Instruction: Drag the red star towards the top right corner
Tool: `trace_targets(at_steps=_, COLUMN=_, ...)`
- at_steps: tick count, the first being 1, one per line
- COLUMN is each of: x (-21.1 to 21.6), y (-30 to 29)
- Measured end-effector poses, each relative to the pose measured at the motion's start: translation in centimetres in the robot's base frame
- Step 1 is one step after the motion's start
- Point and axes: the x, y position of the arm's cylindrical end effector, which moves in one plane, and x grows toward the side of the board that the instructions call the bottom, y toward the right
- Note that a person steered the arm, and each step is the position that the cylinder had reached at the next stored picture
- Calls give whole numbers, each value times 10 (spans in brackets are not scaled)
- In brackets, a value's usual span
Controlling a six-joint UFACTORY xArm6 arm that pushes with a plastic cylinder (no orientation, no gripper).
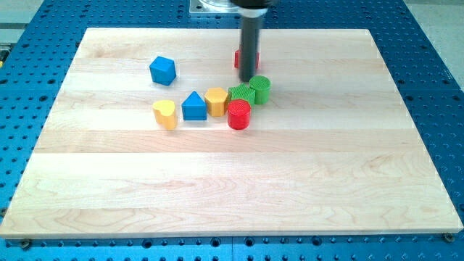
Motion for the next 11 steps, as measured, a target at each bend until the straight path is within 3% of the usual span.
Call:
trace_targets(at_steps=1, x=-23, y=-42)
trace_targets(at_steps=7, x=-42, y=-38)
trace_targets(at_steps=8, x=-43, y=11)
trace_targets(at_steps=9, x=-67, y=131)
trace_targets(at_steps=10, x=-41, y=104)
trace_targets(at_steps=11, x=-43, y=169)
